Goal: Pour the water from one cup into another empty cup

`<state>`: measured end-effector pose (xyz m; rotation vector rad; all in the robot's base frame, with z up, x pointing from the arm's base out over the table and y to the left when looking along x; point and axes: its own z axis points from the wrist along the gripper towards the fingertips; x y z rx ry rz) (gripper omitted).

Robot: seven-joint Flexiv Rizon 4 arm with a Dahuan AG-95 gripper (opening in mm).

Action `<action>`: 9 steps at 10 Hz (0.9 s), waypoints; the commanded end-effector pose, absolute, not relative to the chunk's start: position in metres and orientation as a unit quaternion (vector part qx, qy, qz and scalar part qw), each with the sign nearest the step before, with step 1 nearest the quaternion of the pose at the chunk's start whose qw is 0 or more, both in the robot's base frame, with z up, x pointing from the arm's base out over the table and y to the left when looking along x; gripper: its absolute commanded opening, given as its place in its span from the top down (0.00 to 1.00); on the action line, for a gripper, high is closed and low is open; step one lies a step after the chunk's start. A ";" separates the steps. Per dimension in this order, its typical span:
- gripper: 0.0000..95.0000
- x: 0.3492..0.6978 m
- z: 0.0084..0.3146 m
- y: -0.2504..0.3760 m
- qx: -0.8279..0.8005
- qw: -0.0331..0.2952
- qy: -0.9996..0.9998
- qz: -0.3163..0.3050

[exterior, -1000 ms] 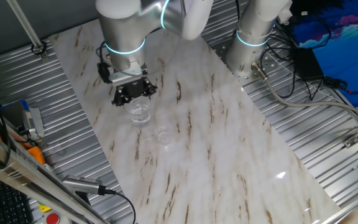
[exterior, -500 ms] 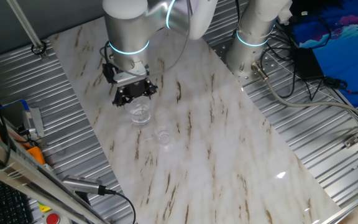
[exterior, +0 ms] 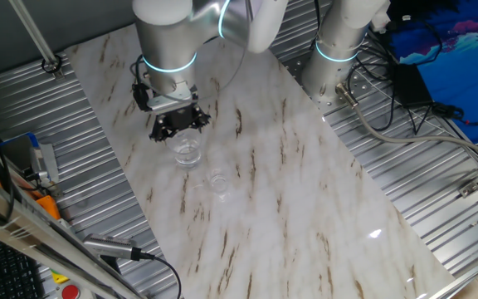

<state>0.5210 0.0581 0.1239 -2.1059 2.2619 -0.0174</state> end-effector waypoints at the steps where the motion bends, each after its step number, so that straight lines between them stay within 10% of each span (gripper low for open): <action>1: 0.00 0.521 0.125 0.059 -0.669 0.026 0.743 -0.004; 9: 0.00 0.523 0.123 0.065 -0.679 0.015 0.733 -0.026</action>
